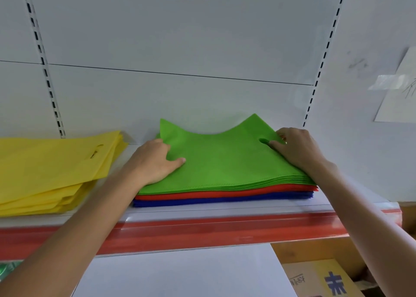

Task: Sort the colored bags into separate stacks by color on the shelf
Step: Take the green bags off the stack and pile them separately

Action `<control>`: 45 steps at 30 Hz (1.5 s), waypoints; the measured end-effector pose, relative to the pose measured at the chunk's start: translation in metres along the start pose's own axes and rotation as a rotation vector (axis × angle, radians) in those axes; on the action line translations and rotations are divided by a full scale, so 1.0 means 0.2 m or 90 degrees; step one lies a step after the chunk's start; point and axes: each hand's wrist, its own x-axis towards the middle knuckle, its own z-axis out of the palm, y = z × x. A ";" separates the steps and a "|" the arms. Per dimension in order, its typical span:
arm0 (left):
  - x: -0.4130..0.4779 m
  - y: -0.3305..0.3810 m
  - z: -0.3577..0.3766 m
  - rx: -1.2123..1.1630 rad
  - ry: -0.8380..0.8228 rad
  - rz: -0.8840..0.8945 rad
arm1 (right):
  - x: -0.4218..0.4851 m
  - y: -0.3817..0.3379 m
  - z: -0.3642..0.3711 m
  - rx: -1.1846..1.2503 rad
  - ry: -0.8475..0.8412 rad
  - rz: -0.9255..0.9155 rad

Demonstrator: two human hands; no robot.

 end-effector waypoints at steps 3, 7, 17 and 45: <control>-0.01 0.00 0.00 -0.045 0.029 -0.010 | -0.01 -0.01 -0.01 -0.016 0.023 -0.041; -0.02 -0.02 0.00 -0.085 0.053 -0.069 | -0.02 -0.02 -0.01 0.006 0.029 -0.063; -0.06 0.02 -0.05 -0.153 0.099 -0.066 | -0.06 -0.04 -0.05 0.029 0.041 -0.097; -0.41 -1.60 -0.86 -0.185 0.157 0.116 | -0.37 -1.64 -0.01 0.066 0.108 -0.033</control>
